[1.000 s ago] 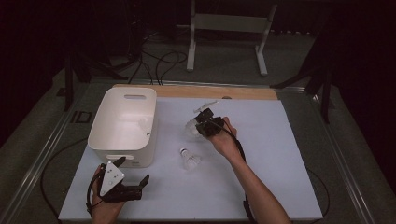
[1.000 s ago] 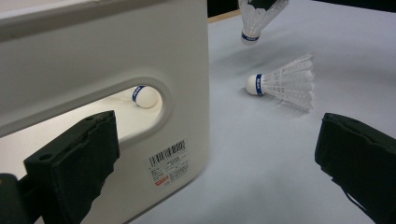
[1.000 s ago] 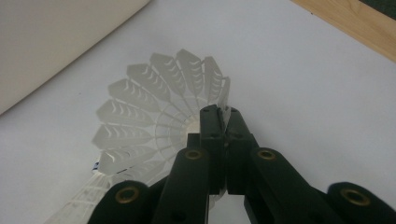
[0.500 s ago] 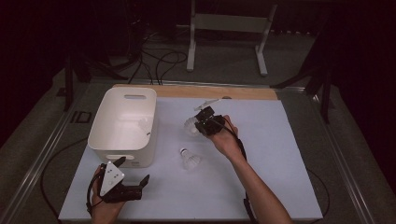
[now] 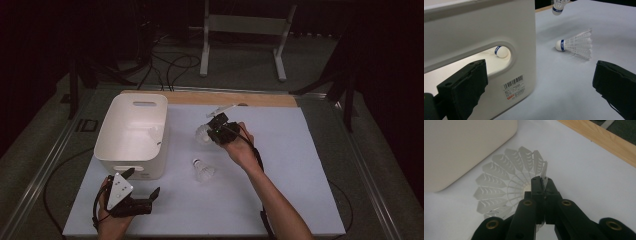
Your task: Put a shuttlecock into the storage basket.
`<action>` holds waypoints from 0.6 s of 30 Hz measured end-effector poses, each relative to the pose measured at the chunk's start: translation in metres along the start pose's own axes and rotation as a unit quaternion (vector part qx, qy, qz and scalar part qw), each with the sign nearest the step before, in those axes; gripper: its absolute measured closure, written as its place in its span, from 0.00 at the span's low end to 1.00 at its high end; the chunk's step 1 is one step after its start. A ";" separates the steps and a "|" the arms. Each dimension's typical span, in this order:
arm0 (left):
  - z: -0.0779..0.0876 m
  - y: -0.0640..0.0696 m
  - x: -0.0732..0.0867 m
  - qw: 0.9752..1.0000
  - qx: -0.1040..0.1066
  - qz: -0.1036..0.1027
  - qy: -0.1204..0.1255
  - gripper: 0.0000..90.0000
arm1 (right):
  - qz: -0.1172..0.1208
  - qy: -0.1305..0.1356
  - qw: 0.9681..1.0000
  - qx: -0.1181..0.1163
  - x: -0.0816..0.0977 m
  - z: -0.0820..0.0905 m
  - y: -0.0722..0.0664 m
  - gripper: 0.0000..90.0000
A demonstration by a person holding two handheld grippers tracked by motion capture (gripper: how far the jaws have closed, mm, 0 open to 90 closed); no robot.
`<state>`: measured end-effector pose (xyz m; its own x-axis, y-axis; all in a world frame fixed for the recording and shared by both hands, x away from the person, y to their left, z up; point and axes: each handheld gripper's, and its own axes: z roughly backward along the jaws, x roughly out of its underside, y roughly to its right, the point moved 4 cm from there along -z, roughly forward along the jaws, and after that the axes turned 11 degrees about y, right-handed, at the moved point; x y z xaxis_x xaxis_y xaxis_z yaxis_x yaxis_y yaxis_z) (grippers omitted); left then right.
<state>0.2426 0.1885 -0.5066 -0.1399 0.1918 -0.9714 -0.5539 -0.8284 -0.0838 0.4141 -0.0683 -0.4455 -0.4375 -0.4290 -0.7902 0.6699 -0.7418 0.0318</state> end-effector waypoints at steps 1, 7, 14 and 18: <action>0.000 0.000 0.000 1.000 0.000 0.000 0.000 0.01 | 0.001 0.002 1.000 0.000 -0.001 0.000 0.000 0.99; 0.000 0.000 0.000 1.000 0.000 0.000 0.000 0.01 | 0.003 0.007 1.000 -0.005 -0.008 0.005 -0.004 0.99; 0.000 0.000 0.000 1.000 0.000 -0.001 0.000 0.01 | 0.008 0.014 1.000 -0.008 -0.017 0.009 -0.006 0.99; 0.000 0.000 0.000 1.000 0.000 -0.002 0.000 0.01 | 0.006 0.017 1.000 -0.012 -0.022 0.011 -0.008 0.99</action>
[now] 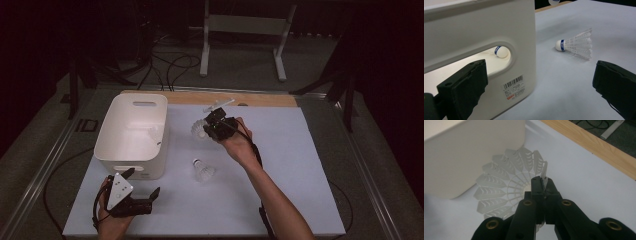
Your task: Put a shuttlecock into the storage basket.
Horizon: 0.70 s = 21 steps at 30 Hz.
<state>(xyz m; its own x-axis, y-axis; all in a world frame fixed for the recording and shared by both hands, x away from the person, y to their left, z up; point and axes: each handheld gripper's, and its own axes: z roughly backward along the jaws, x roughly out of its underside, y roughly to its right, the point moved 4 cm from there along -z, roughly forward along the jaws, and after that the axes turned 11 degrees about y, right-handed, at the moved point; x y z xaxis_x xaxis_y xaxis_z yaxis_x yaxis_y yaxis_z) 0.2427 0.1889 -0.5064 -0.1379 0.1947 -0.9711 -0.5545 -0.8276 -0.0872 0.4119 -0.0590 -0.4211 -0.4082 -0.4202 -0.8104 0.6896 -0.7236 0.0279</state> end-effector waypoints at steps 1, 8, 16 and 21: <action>0.000 0.000 0.000 1.000 0.000 0.001 0.001 0.01 | 0.000 0.001 1.000 -0.001 -0.002 0.001 -0.001 0.99; 0.000 0.000 0.000 1.000 0.000 0.002 0.001 0.01 | 0.006 0.007 1.000 -0.003 -0.013 0.003 -0.004 0.99; 0.000 0.000 0.000 1.000 -0.001 0.003 0.002 0.01 | 0.007 0.013 1.000 -0.009 -0.023 0.005 -0.007 0.99; 0.000 0.000 0.000 1.000 0.000 0.002 0.001 0.01 | 0.008 0.017 1.000 -0.012 -0.029 0.006 -0.009 0.99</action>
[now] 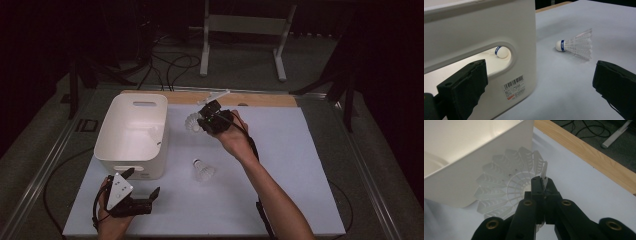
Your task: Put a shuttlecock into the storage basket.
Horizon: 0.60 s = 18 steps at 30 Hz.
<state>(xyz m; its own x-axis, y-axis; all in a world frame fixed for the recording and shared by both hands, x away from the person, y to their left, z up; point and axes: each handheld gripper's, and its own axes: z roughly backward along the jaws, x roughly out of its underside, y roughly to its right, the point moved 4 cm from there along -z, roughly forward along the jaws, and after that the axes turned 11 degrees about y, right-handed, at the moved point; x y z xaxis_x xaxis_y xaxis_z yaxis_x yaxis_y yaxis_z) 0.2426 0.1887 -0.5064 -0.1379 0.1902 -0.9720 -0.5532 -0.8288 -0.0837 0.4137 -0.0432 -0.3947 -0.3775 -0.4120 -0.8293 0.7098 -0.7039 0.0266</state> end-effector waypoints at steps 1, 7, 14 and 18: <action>0.000 0.000 0.000 1.000 0.000 0.000 0.000 0.01 | -0.002 0.002 1.000 -0.003 -0.001 0.000 0.000 0.99; 0.000 0.000 0.000 1.000 0.000 -0.001 -0.001 0.01 | 0.000 0.005 1.000 -0.007 -0.006 0.001 -0.002 0.99; 0.000 -0.001 0.000 1.000 -0.001 0.001 0.001 0.01 | -0.008 0.007 1.000 -0.011 -0.013 -0.002 -0.003 0.99; 0.000 -0.001 0.000 1.000 -0.001 0.000 0.001 0.01 | -0.007 0.011 1.000 -0.013 -0.017 -0.002 -0.004 0.99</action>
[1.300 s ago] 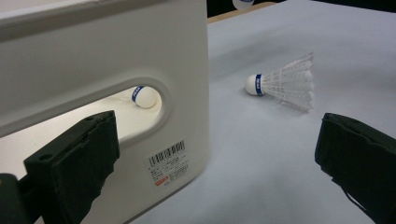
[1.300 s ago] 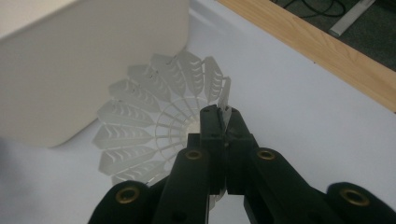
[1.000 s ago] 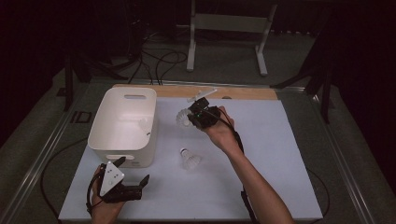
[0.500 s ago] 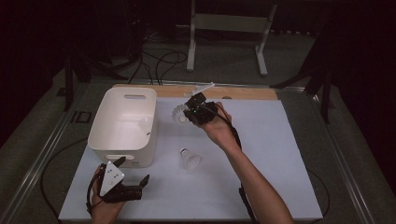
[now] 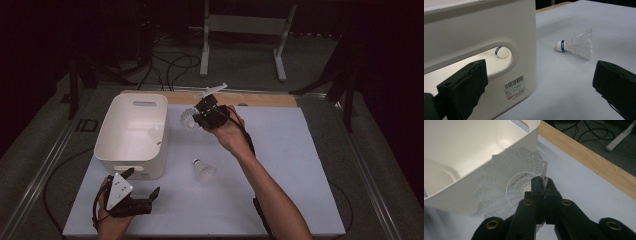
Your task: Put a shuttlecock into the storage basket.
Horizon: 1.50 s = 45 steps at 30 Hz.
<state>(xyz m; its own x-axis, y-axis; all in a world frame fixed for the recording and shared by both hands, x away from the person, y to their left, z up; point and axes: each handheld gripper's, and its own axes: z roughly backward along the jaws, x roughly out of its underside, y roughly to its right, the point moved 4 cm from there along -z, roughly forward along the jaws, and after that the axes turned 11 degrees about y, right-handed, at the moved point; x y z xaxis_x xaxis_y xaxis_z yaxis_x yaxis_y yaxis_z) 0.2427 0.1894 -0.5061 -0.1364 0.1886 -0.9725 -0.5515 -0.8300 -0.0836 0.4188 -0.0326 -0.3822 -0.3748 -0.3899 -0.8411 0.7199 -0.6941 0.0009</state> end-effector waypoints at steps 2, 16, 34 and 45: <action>0.000 0.000 0.000 1.000 0.000 0.000 0.000 0.01 | -0.001 0.001 1.000 -0.002 -0.002 0.001 -0.001 0.99; 0.000 0.000 0.000 1.000 0.000 0.000 0.000 0.01 | -0.006 0.004 1.000 -0.009 -0.007 0.001 -0.004 0.99; 0.000 0.000 0.000 1.000 0.000 0.003 0.000 0.01 | -0.001 0.010 1.000 -0.015 -0.015 0.002 -0.010 1.00; 0.000 0.000 0.000 1.000 0.001 -0.002 0.000 0.01 | 0.006 0.023 0.999 -0.027 -0.022 0.005 -0.017 0.99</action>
<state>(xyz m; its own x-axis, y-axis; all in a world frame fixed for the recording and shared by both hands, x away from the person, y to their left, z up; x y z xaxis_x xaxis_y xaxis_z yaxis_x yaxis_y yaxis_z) 0.2429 0.1889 -0.5060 -0.1340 0.1907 -0.9725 -0.5538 -0.8282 -0.0861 0.4112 -0.0153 -0.3609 -0.3398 -0.3691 -0.8650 0.7549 -0.6557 -0.0168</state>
